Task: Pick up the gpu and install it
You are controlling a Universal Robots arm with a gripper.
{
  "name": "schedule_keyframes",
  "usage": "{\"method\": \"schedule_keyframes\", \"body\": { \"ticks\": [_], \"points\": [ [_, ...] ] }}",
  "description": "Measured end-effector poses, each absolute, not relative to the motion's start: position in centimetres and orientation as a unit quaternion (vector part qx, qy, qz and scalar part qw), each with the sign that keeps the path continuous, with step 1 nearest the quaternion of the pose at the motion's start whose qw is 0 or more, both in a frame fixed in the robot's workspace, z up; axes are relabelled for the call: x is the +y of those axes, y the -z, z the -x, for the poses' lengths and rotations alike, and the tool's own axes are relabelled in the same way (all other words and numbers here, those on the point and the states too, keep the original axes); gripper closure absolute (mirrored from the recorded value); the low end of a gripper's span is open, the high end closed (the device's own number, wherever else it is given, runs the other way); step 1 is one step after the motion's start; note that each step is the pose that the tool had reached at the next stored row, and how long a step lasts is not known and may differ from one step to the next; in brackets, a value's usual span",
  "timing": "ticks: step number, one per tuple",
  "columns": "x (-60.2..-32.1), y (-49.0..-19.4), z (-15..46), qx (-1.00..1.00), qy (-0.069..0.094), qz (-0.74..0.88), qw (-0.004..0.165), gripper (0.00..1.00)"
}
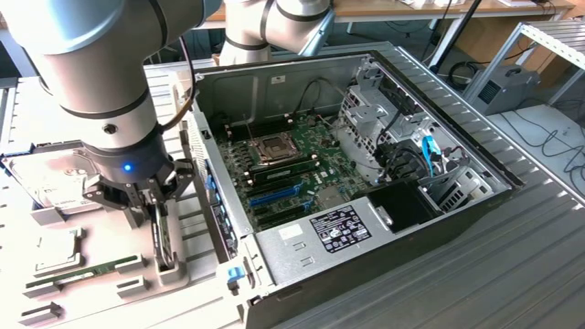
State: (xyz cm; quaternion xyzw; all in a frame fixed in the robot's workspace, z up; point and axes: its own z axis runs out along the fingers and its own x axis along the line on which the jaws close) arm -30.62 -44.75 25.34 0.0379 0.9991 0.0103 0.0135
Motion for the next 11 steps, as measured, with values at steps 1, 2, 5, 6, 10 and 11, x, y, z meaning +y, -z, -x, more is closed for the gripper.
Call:
{"method": "schedule_keyframes", "body": {
  "ticks": [1,2,5,6,10,11],
  "points": [
    [-44.75,-25.39,30.62,0.999,-0.010,-0.038,0.014,0.74],
    [-44.75,-25.44,30.62,0.999,-0.010,-0.038,0.013,0.74],
    [-44.75,-25.59,30.62,0.999,-0.011,-0.038,0.014,0.74],
    [-44.75,-25.65,30.62,0.999,-0.011,-0.038,0.014,0.74],
    [-44.75,-26.03,30.62,0.999,-0.011,-0.038,0.013,0.74],
    [-44.75,-26.16,30.62,0.999,-0.011,-0.038,0.013,0.74]
  ]
}}
